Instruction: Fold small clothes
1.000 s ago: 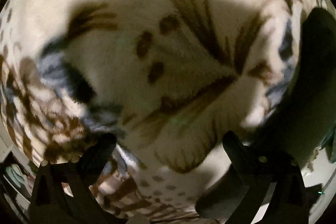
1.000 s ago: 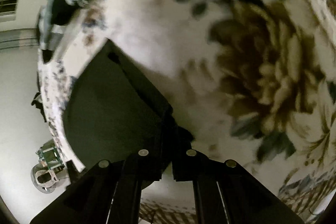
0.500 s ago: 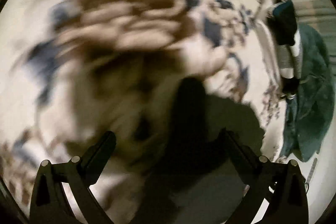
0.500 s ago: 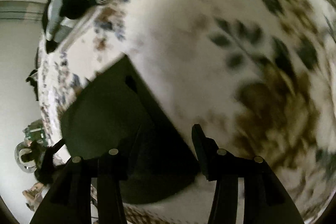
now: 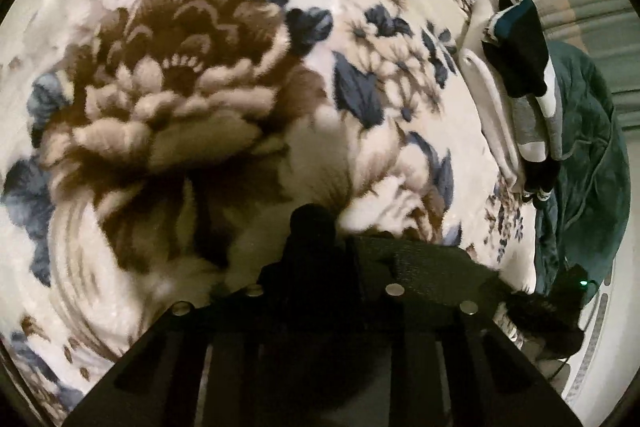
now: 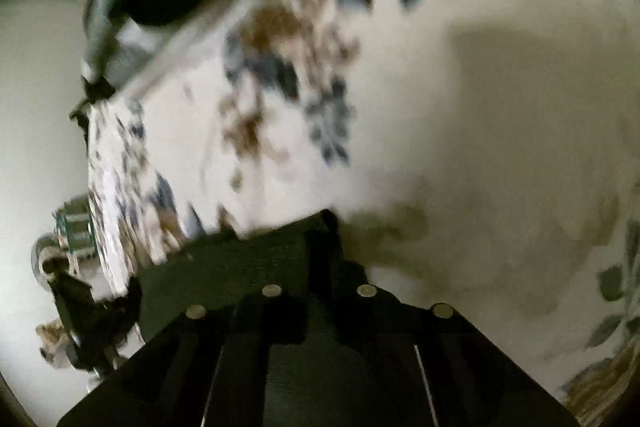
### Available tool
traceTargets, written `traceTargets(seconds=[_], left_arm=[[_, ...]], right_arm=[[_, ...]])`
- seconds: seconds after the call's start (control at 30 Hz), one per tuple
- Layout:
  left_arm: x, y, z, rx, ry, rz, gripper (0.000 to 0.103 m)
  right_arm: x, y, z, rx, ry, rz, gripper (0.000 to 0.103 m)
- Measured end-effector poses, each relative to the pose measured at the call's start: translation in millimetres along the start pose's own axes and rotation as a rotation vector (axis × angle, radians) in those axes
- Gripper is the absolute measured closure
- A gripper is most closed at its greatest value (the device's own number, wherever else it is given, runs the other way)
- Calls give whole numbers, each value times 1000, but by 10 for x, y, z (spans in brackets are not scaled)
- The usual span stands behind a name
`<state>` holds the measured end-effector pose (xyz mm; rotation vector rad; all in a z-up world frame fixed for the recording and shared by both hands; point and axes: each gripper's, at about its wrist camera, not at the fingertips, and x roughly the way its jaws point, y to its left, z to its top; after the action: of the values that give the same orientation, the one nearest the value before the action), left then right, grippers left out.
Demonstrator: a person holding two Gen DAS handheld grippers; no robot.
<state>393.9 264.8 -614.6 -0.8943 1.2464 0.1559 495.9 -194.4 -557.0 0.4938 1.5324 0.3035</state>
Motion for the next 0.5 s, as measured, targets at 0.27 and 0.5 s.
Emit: traceTargets(seconds=[0.27,0.5], left_arm=[[-37,70,61,-40,55,-44,79],[-367,209,-278,19,79,-84,7]], right_arm=[[76,-60,167,33,48,-25,97],[-303,-559,-236,87,151,115,34]])
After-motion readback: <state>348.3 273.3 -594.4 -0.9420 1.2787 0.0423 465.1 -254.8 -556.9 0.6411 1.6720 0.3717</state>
